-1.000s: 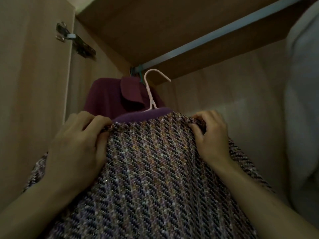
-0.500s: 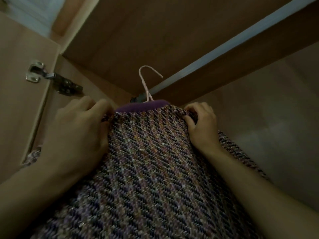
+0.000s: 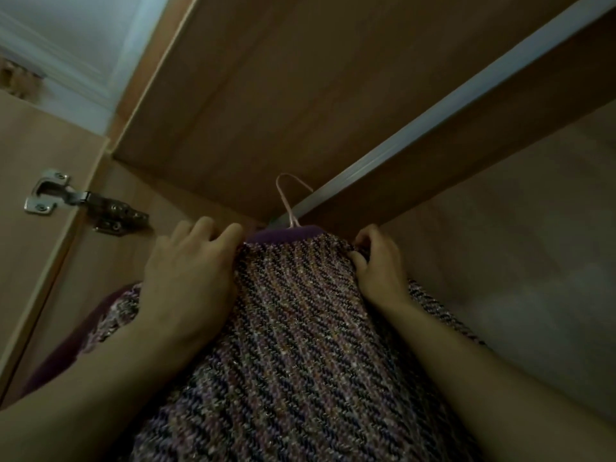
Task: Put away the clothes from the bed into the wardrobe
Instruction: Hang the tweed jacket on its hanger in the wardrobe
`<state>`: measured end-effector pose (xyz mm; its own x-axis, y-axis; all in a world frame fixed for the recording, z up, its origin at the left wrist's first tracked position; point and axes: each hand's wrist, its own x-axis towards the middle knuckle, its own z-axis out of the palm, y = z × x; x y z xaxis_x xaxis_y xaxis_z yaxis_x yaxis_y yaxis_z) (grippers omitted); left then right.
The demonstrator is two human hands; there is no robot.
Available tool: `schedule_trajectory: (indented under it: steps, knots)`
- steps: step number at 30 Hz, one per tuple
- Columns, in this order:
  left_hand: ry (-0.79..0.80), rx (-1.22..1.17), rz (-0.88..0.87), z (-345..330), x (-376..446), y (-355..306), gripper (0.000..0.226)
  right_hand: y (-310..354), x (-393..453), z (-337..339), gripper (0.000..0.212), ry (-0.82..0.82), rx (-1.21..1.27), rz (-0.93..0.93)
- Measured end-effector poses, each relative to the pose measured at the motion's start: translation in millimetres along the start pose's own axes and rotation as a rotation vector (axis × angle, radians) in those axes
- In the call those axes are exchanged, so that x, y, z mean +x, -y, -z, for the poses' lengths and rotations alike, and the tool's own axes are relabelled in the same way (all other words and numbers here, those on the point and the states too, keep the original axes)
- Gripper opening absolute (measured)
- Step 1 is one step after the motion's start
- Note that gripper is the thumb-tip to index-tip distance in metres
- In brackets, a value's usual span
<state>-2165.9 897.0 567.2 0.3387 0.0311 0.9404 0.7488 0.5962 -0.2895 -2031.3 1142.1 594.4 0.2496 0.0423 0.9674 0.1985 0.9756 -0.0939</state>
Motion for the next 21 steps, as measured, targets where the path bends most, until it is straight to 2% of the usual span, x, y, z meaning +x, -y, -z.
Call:
schedule_trajectory:
  steps: [4,8,11,14,16,19,21]
  knots:
    - [-0.016,0.005,-0.016,-16.6,3.6,-4.0,0.024,-11.4,5.3,-13.5,0.02,0.0,0.026,-0.054]
    - [0.001,0.031,-0.065,-34.8,-13.6,-20.1,0.026,-41.4,-26.3,-21.5,0.016,0.011,0.015,-0.112]
    - [0.017,0.081,-0.064,-39.4,-23.6,-21.5,0.025,-54.1,-41.4,-25.1,0.013,-0.053,0.012,-0.079]
    - [0.04,0.098,-0.083,-36.9,-24.0,-16.9,0.025,-49.3,-43.9,-25.9,0.006,-0.019,0.024,-0.051]
    - [0.084,0.137,-0.135,-32.2,-29.8,-21.2,0.035,-47.2,-55.3,-26.1,0.026,0.029,-0.014,-0.074]
    - [0.215,0.171,-0.244,-26.9,-47.2,-33.6,0.071,-49.4,-82.7,-25.6,0.064,0.168,-0.105,-0.155]
    - [0.248,0.196,-0.284,-30.7,-55.3,-33.1,0.088,-54.6,-99.0,-30.0,0.076,0.278,-0.138,-0.179]
